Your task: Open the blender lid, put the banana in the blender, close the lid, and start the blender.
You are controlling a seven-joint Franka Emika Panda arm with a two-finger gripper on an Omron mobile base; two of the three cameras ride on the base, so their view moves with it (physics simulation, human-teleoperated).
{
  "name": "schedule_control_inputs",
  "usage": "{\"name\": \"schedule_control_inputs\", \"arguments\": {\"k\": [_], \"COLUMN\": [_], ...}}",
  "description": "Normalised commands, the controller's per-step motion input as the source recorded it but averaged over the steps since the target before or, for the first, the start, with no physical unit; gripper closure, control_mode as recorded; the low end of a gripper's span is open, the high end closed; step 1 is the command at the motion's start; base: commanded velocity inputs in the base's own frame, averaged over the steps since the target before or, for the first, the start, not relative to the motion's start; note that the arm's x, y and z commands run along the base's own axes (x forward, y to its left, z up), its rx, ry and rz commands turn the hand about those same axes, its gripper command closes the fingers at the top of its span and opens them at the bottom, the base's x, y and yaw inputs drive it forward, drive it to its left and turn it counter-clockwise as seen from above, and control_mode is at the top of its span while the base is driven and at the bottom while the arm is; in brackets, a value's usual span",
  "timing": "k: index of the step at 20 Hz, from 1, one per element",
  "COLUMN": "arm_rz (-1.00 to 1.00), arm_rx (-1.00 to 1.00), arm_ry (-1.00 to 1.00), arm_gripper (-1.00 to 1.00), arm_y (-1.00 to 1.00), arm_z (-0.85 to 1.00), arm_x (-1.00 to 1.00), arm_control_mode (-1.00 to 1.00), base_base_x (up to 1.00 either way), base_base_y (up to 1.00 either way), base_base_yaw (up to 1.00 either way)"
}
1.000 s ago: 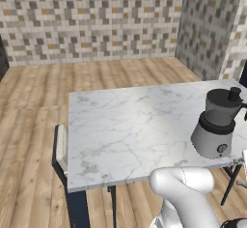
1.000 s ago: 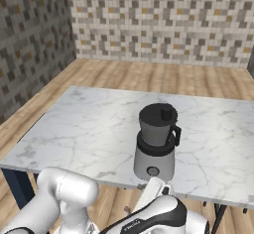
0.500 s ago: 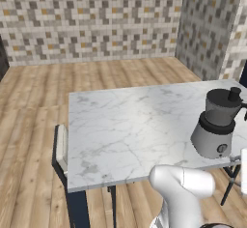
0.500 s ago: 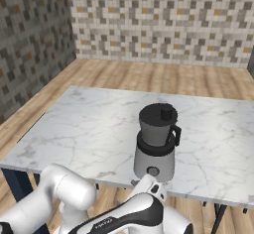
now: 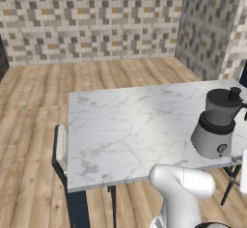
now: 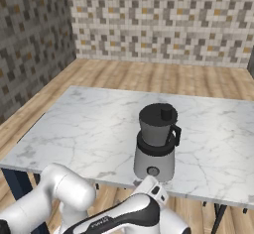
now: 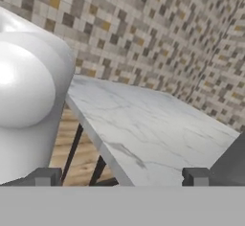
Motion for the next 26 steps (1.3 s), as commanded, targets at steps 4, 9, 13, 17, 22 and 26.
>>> {"name": "schedule_control_inputs", "arguments": {"k": [4,9,13,17,22,26], "arm_rz": [0.00,0.00,0.00,0.00,0.00,0.00], "arm_rx": [0.00,0.00,0.00,0.00,0.00,0.00], "arm_ry": [0.00,0.00,0.00,0.00,0.00,0.00], "arm_gripper": [-1.00,-1.00,-1.00,-1.00,-1.00,-1.00], "arm_y": [-0.11,-0.01,-0.04,-0.03,-0.11,-0.13], "arm_z": [0.00,-0.02,-0.16,-0.24,-0.21,-0.07], "arm_x": [0.15,0.15,0.15,0.09,0.07,0.13], "arm_control_mode": [-1.00,-1.00,-1.00,-1.00,-1.00,-1.00], "base_base_x": [0.00,0.00,0.00,0.00,0.00,0.00], "base_base_y": [0.00,0.00,0.00,0.00,0.00,0.00], "base_base_yaw": [0.00,0.00,0.00,0.00,0.00,0.00]}}
